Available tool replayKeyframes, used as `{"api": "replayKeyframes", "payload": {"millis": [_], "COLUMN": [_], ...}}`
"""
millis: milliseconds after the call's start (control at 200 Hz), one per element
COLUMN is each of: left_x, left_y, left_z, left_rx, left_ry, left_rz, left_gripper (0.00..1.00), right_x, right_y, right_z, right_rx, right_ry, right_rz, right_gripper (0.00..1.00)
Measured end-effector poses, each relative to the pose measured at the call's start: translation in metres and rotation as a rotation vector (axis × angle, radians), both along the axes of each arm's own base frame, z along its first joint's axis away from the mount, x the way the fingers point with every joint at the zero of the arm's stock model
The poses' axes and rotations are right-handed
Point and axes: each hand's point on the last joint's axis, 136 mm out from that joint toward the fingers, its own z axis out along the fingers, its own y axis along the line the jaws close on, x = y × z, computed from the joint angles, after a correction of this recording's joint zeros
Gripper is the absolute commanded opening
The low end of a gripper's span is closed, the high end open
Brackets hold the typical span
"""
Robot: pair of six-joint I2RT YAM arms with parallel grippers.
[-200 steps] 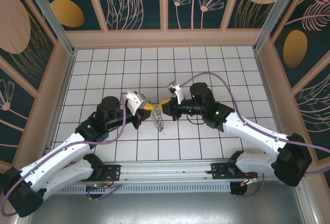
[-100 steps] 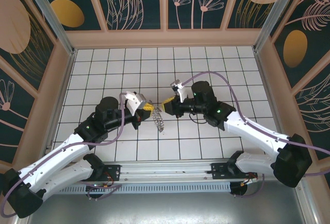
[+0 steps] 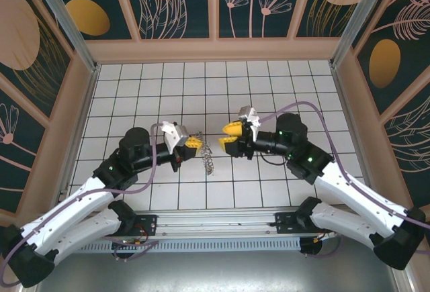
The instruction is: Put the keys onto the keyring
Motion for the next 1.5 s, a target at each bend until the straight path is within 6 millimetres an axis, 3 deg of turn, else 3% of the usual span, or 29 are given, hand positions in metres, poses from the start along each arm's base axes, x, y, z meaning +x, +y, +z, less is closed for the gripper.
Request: {"api": "replayKeyframes", "payload": {"millis": [185, 370, 646, 906, 1316, 1501], "left_x": [-0.020, -0.030, -0.036, -0.037, -0.035, -0.033], "left_y": [-0.008, -0.010, -0.012, -0.012, -0.012, -0.012], "left_z": [0.037, 0.047, 0.049, 0.049, 0.049, 0.049], "left_rx": [-0.101, -0.140, -0.149, -0.148, -0.148, -0.147], "left_ry": [-0.058, -0.067, -0.070, -0.069, -0.070, -0.071], "left_rz": [-0.127, -0.190, -0.219, -0.220, -0.212, -0.200], "left_gripper": [0.00, 0.00, 0.00, 0.00, 0.00, 0.00], "right_x": [-0.022, -0.032, -0.036, -0.035, -0.042, -0.042], "right_y": [0.001, 0.003, 0.011, 0.026, 0.029, 0.029], "right_z": [0.006, 0.013, 0.016, -0.004, 0.001, 0.002], "right_rx": [0.031, 0.048, 0.073, 0.035, 0.044, 0.047], "right_ry": [-0.102, -0.170, -0.202, -0.147, -0.156, -0.162], "right_rz": [0.107, 0.172, 0.230, 0.269, 0.293, 0.284], "right_gripper": [0.53, 0.52, 0.38, 0.35, 0.34, 0.28]}}
